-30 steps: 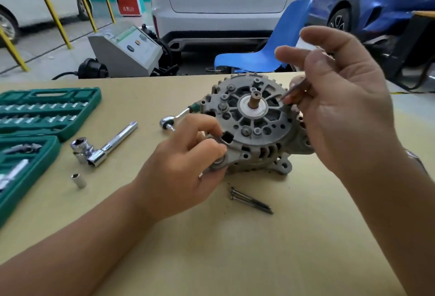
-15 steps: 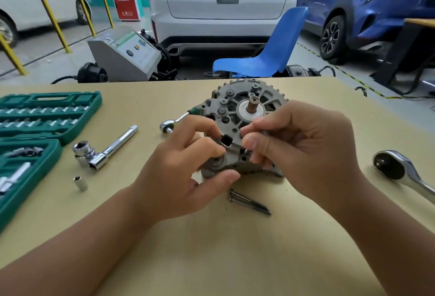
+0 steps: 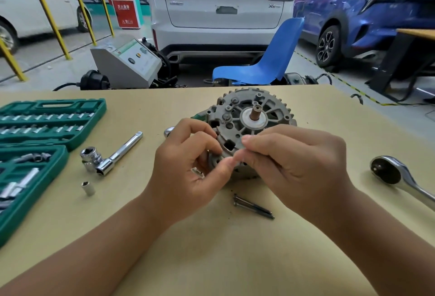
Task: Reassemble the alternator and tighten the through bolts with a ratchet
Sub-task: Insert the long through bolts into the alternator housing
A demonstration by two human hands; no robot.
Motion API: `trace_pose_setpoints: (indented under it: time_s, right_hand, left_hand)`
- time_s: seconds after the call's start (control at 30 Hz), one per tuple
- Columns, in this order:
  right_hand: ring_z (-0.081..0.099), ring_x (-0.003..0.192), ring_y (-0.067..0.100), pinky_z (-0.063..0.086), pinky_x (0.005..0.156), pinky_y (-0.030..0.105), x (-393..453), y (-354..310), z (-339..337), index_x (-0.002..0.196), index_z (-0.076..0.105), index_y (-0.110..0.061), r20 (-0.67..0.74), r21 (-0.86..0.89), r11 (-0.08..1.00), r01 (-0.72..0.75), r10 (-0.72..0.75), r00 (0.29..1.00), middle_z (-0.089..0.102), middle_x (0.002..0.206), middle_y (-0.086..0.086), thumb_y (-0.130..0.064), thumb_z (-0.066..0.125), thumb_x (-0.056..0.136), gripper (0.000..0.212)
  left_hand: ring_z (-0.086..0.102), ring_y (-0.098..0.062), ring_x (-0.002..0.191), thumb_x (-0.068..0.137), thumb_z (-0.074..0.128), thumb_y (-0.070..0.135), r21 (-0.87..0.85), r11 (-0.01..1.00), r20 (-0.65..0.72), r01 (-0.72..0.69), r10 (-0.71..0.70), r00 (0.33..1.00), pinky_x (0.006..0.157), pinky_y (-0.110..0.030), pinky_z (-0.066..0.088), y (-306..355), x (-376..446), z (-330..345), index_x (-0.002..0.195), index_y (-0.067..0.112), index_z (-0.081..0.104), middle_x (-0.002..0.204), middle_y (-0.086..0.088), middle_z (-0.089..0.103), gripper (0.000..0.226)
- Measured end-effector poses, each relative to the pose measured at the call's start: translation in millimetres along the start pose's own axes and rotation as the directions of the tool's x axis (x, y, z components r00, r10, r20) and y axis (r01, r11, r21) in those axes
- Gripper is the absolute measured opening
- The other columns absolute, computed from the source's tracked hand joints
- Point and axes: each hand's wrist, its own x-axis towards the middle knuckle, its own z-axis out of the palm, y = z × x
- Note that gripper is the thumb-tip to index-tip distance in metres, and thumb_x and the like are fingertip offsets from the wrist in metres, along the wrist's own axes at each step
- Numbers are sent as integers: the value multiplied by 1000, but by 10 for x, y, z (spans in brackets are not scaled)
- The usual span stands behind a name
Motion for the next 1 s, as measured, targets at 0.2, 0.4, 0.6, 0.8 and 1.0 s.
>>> trace_pose_setpoints:
  time_s: [0.2, 0.4, 0.6, 0.8, 1.0]
  right_hand:
    - [72, 76, 17, 56, 70, 22, -89, -14, -27, 92, 80, 3, 39, 56, 998, -15, 12, 999, 76, 85, 10, -9, 84, 86, 13]
    - [67, 85, 6, 53, 80, 15, -160, -15, -8, 111, 76, 1, 38, 86, 992, -96, 93, 995, 77, 94, 9, 3, 69, 91, 21]
    - [64, 75, 4, 50, 73, 11, -162, -51, 52, 90, 78, 0, -42, 55, 988, -143, 145, 988, 74, 81, 4, -4, 80, 85, 7]
    - [45, 72, -4, 37, 72, 6, -182, -31, 85, 85, 72, -2, 22, 52, 985, -166, 165, 986, 66, 80, 2, -6, 77, 90, 8]
    - [60, 77, 11, 49, 70, 21, -223, 29, 89, 95, 70, 1, 65, 81, 982, -170, 165, 984, 68, 88, 5, -9, 64, 98, 12]
  left_hand:
    - [57, -16, 60, 87, 81, 31, -4, 1000, 3, -9, 9, 1000, 51, -31, 49, 23, 0, -2, 80, 2, 70, 100, -7, 59, 32]
    - [57, -17, 60, 85, 80, 27, -16, 1000, 9, 17, -17, 1000, 52, -34, 49, 20, 9, -6, 81, 2, 69, 101, -7, 59, 27]
    - [57, -15, 61, 85, 83, 25, -23, 1000, 10, 9, -9, 1000, 52, -24, 48, 37, 6, -4, 81, 5, 69, 100, -4, 59, 25]
    - [57, -16, 60, 87, 81, 32, -34, 999, 9, 17, -16, 1000, 51, -28, 49, 38, 2, 4, 81, 6, 68, 100, -3, 58, 29]
    - [56, -15, 63, 85, 79, 31, -27, 999, 38, 26, -25, 999, 54, -23, 48, 34, 13, -25, 83, 7, 69, 101, -4, 58, 27]
